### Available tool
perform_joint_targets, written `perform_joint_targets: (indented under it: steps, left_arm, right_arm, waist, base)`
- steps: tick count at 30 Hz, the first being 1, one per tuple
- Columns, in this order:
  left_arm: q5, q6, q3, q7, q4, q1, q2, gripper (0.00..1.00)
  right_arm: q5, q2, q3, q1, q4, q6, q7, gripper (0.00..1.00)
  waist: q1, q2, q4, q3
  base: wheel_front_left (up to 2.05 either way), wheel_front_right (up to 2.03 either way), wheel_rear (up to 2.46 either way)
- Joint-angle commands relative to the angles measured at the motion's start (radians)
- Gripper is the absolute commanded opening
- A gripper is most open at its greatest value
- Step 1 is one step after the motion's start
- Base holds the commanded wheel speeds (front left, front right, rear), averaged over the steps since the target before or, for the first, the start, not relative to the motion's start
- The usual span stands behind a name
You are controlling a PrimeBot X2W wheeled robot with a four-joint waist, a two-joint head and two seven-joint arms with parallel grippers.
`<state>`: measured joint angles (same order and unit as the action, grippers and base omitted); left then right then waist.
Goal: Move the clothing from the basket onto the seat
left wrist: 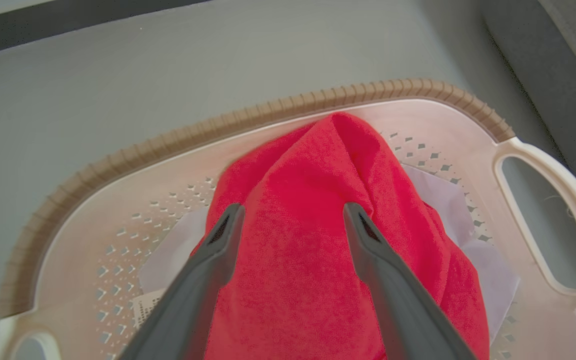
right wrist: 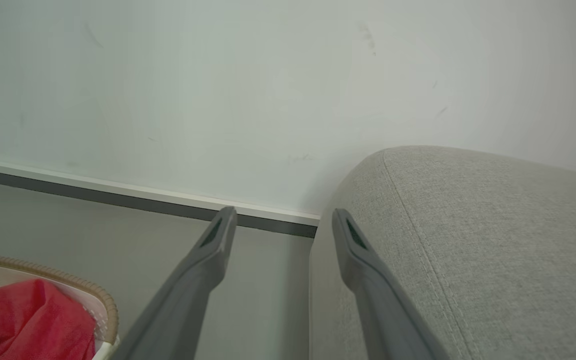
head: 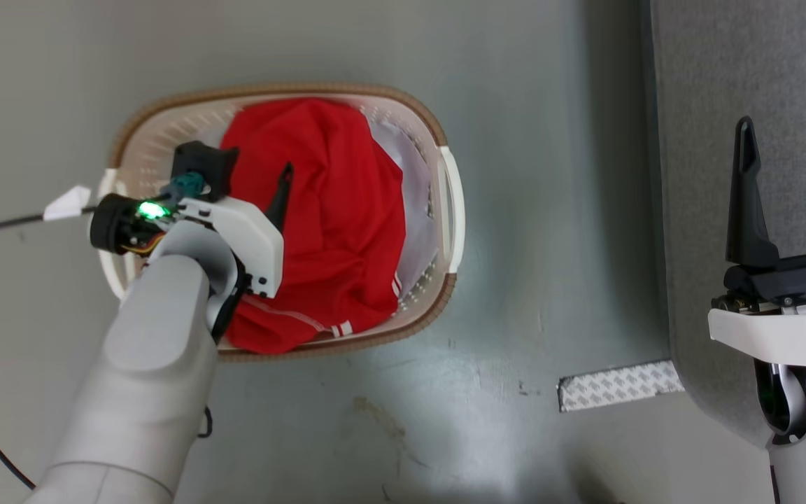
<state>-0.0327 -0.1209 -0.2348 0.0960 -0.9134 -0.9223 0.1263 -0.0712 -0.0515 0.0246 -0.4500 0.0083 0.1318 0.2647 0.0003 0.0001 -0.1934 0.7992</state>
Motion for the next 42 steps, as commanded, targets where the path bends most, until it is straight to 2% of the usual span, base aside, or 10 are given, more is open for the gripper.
perform_joint_targets:
  steps: [1,8,31,32,33,34,38,42]
  left_arm:
    - [0.008,0.005,-0.008,-0.006,-0.023,-0.028,0.008,1.0]
    - [-0.003,0.003,-0.019,-0.021,-0.084,-0.063,0.005,1.0]
    - [-0.008,-0.001,-0.073,-0.054,-0.215,-0.183,0.053,0.98]
    - [-0.009,-0.002,-0.08,-0.05,-0.218,-0.186,0.05,0.69]
    - [-0.012,-0.005,-0.085,-0.044,-0.22,-0.188,0.047,0.21]
    - [-0.016,-0.006,-0.089,-0.039,-0.224,-0.189,0.044,0.0]
    - [-0.034,-0.01,-0.113,-0.014,-0.236,-0.183,0.022,0.0]
    - [-0.097,-0.011,-0.148,0.034,-0.23,-0.147,-0.006,0.0]
  right_arm:
    - [-0.012,0.001,-0.003,-0.016,-0.006,-0.002,0.0,1.0]
    - [-0.018,0.001,-0.014,-0.02,0.002,-0.002,0.0,1.0]
    - [-0.05,0.001,-0.052,-0.022,-0.002,-0.002,0.0,1.0]
    - [-0.049,0.001,-0.053,-0.022,-0.003,-0.002,0.0,1.0]
    - [-0.048,0.001,-0.053,-0.021,-0.003,-0.002,-0.001,1.0]
    - [-0.047,0.001,-0.052,-0.021,-0.003,-0.002,-0.001,1.0]
    - [-0.036,0.001,-0.041,-0.02,0.008,-0.002,0.0,1.0]
    - [-0.024,0.001,-0.036,-0.009,0.023,-0.002,0.0,1.0]
  waist:
    - [-0.0003,-0.0001,-0.017,0.035]
    - [-0.0003,-0.0001,-0.022,0.056]
    - [-0.0003,-0.0001,-0.103,0.177]
    - [-0.0003,-0.0001,-0.104,0.179]
    - [-0.0003,-0.0001,-0.104,0.18]
    - [-0.0003,-0.0001,-0.103,0.18]
    - [-0.0003,-0.0001,-0.086,0.162]
    - [-0.0003,-0.0001,-0.059,0.114]
  base:
    - [0.0,0.0,0.0]
    - [0.0,0.0,0.0]
    - [0.0,0.0,0.0]
    - [0.0,0.0,0.0]
    - [0.0,0.0,0.0]
    - [0.0,0.0,0.0]
    - [0.0,0.0,0.0]
    - [0.0,0.0,0.0]
